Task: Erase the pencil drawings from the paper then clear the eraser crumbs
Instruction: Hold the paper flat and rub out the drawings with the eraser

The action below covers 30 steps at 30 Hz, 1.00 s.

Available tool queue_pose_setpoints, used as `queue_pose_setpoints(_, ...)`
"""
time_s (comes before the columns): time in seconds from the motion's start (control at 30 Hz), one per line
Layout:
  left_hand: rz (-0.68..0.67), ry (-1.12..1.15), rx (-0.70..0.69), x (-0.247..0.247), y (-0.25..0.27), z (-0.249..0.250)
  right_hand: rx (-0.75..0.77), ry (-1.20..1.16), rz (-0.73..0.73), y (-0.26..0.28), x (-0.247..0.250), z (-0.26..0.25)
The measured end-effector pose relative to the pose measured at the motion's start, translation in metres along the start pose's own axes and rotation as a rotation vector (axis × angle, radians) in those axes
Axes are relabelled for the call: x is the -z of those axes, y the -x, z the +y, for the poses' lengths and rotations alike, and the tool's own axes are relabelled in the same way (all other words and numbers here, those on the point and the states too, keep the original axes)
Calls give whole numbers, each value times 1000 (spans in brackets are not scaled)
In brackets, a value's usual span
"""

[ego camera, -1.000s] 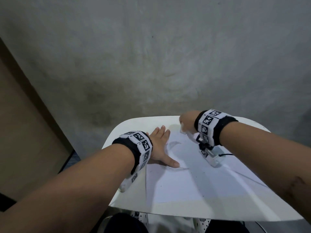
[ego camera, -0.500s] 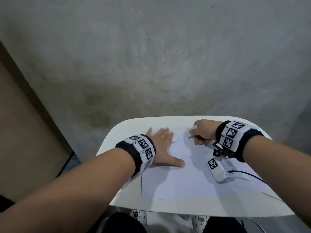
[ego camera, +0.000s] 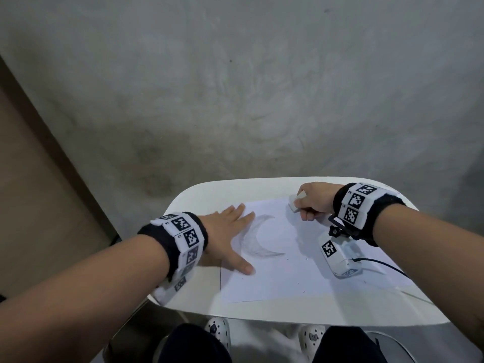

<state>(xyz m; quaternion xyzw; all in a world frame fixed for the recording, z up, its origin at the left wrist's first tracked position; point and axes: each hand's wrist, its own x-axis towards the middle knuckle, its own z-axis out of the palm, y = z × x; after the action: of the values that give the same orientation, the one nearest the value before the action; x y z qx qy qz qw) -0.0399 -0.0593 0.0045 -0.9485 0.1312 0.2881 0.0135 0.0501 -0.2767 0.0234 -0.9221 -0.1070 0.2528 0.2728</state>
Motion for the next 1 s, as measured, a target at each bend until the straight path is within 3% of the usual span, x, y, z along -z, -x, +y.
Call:
queue_pose_setpoints(0.1, -20, 33, 21, -4, -3, 9, -21, 154, 23, 5, -2, -12)
queue_pose_setpoints(0.27, -13, 4, 45, -7, -6, 12, 66, 731, 8, 26, -22, -42)
queue_pose_setpoints(0.43, -1, 14, 46, -8, -8, 11, 110, 928, -29, 39, -49, -43)
queue_pose_setpoints(0.63, 24, -24, 41, -6, -9, 13, 251, 955, -178, 71, -68, -46)
queue_pose_setpoints(0.77, 5, -10, 42, -4, -10, 11, 258, 1034, -117, 69, -66, -48)
queue_pose_setpoints(1.0, 11, -24, 62, -7, -12, 10, 164, 836, -43, 52, -43, -35)
